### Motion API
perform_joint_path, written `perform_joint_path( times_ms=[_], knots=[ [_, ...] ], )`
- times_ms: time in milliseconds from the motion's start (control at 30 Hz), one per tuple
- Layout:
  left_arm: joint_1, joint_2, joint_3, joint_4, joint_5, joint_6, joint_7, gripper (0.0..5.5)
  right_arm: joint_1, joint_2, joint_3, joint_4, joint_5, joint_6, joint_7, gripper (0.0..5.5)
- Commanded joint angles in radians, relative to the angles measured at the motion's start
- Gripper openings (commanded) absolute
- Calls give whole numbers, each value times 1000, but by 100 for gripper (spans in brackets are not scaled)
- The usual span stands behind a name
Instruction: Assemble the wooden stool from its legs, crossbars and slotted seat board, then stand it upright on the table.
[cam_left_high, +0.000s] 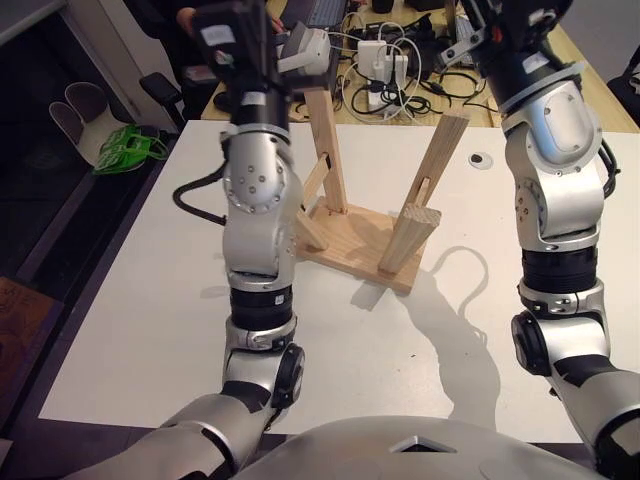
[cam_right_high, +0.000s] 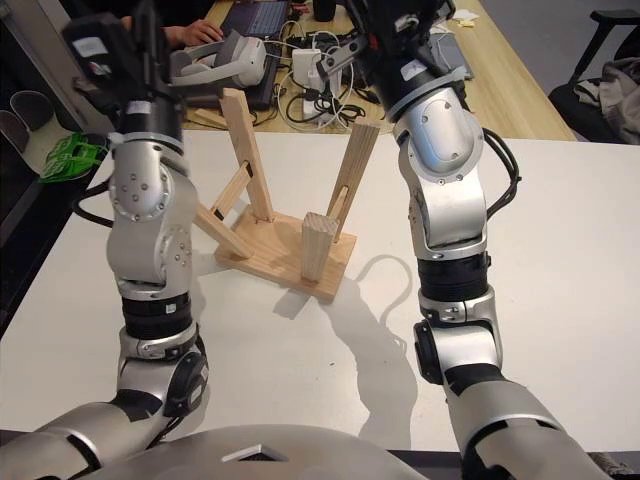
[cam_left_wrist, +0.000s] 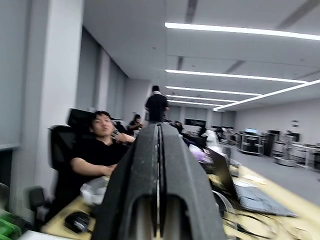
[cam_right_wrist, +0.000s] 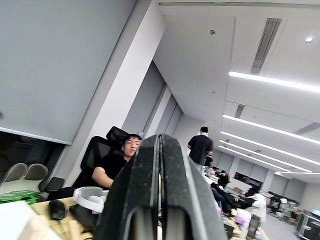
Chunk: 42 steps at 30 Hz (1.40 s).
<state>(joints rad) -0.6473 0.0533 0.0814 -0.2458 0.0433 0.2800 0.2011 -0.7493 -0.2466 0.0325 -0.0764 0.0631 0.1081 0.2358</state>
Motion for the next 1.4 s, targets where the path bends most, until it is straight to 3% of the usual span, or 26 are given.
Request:
perform_joint_path(
  times_ms=[33,267,433,600,833,1000,1200,1400],
  knots=[
    [-176,201,142,181,33,23,6,4,80,-33,-93,-19,10,73,-40,0],
    [2,308,367,547,-78,191,-12,4,416,-52,-279,-224,127,465,-86,0],
    [102,289,209,609,-109,430,-215,4,552,-44,-219,-278,154,796,-88,0],
    [183,268,-10,511,-127,571,-413,4,593,-80,-113,-341,162,928,-38,0],
    [361,336,-205,213,-141,708,-571,4,585,-109,-122,-361,166,989,-17,0],
    [438,282,-263,15,-185,817,-569,4,634,-104,-120,-395,174,1027,-16,0],
    [473,223,-279,-107,-214,899,-538,4,727,-301,-103,-342,192,866,206,0],
    [483,301,-303,-148,-193,887,-538,4,778,-422,-78,-231,195,733,379,0]
  ],
)
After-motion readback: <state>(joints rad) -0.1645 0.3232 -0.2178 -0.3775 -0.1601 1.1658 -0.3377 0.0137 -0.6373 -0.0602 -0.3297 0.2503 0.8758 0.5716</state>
